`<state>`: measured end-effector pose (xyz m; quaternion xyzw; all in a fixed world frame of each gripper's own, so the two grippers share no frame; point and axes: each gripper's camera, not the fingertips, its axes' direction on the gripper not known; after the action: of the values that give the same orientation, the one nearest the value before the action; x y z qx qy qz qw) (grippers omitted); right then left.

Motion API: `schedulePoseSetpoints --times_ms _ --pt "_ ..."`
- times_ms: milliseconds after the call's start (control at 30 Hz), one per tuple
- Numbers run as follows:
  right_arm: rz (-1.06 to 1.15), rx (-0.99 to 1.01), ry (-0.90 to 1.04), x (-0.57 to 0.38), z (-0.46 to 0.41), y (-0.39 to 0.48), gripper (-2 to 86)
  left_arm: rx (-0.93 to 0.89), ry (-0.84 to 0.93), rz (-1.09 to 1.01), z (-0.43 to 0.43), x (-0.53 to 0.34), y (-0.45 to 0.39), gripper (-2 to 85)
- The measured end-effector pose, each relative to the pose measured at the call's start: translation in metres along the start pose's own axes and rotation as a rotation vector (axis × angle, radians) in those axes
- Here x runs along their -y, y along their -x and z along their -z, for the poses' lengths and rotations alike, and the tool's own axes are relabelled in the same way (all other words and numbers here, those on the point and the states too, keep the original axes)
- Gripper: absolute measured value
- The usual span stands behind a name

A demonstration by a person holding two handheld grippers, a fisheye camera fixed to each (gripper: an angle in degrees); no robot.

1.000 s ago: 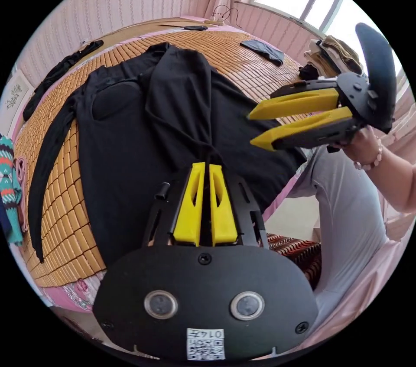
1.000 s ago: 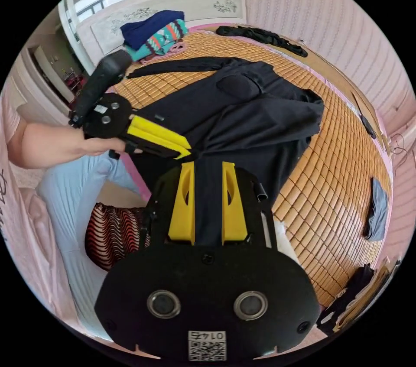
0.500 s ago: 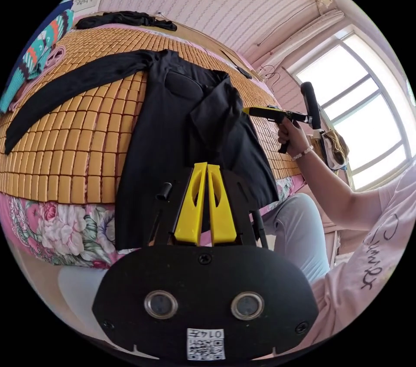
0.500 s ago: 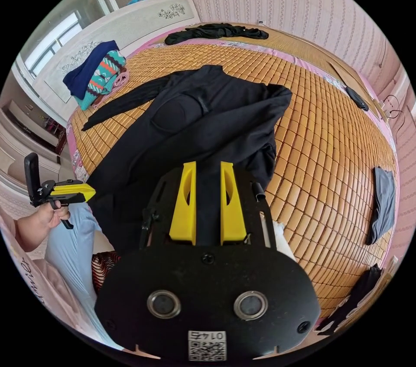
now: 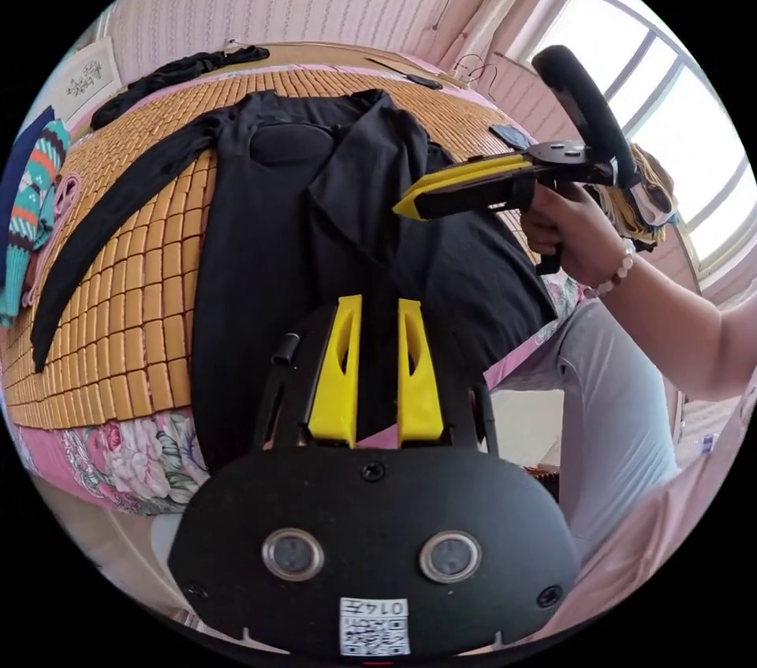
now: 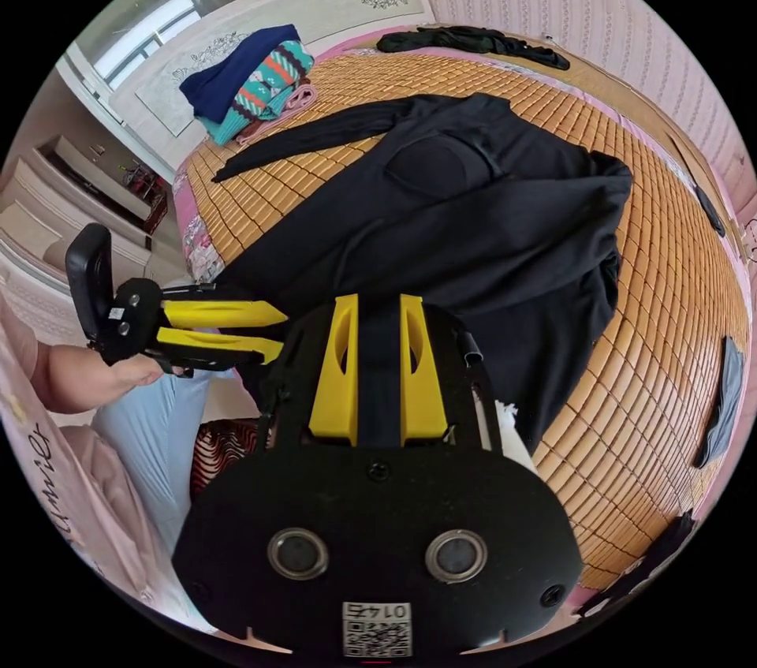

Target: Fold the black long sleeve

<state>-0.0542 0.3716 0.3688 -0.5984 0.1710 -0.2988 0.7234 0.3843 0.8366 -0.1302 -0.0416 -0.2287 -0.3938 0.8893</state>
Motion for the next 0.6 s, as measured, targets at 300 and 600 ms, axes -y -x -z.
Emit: schedulePoseSetpoints --times_ms 300,600 --pt "0.017 -0.061 0.062 0.024 -0.014 0.006 5.8 -0.003 -0.161 0.238 0.05 -0.061 0.059 -0.9" --pt "0.038 -0.052 0.072 0.05 -0.002 0.028 8.2 0.031 -0.163 0.337 0.06 -0.112 0.086 -0.4"
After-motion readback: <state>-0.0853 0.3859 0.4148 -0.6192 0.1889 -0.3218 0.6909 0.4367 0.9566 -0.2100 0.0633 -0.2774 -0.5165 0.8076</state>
